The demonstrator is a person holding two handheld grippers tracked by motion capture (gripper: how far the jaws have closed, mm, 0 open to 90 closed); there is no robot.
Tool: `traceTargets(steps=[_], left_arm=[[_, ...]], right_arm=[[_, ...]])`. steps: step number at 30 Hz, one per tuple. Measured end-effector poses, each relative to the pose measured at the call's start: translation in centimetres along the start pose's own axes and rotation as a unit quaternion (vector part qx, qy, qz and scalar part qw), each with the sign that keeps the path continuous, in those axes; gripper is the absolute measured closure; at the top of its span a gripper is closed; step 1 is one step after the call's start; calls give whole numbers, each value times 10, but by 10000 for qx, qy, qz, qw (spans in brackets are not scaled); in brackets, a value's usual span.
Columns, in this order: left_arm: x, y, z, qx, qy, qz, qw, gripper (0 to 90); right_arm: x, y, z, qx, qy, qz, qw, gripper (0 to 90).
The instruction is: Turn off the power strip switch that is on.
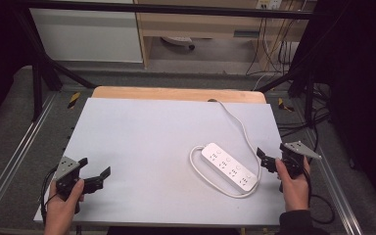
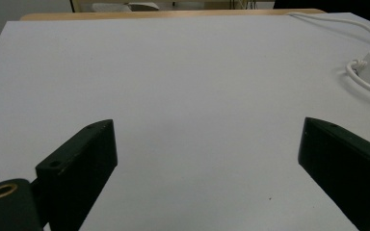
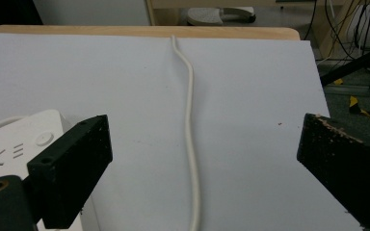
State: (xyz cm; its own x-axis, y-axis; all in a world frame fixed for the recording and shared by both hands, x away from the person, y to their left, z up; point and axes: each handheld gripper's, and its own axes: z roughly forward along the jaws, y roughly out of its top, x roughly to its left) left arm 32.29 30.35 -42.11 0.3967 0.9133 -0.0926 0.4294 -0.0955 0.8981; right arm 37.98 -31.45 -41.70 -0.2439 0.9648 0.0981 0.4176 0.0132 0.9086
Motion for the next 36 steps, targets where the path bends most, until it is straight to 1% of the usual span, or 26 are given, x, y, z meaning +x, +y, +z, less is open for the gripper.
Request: traceTargets(steps=[3, 4, 12, 17, 24, 28, 31, 34, 36], left_arm=[[0, 0, 0, -2, 0, 1, 10000, 63], [0, 0, 0, -1, 1, 3, 10000, 63], [0, 0, 0, 13, 0, 19, 10000, 63], [0, 0, 1, 17, 4, 11, 10000, 63], [-1, 0, 1, 22, 7, 20, 10000, 63], [-1, -1, 2, 37, 1, 26, 10000, 63], [-1, -1, 2, 43, 1, 42, 10000, 63], [-2, -1, 2, 44, -1, 42, 10000, 63], [-1, 0, 2, 44, -1, 51, 10000, 63]], right_arm=[[0, -3, 3, 52, 17, -32, 10000, 56], [0, -3, 4, 87, 25, -77, 9999, 56], [2, -8, 11, 206, 118, -148, 9996, 54], [4, -10, 17, 300, 158, -146, 9993, 55], [6, -14, 26, 437, 156, -216, 9987, 56], [7, -14, 30, 481, 163, -194, 9985, 58], [9, -14, 35, 458, 267, -85, 9986, 59], [13, -14, 42, 445, 334, -51, 9984, 59], [17, -13, 45, 480, 292, -183, 9983, 59]])
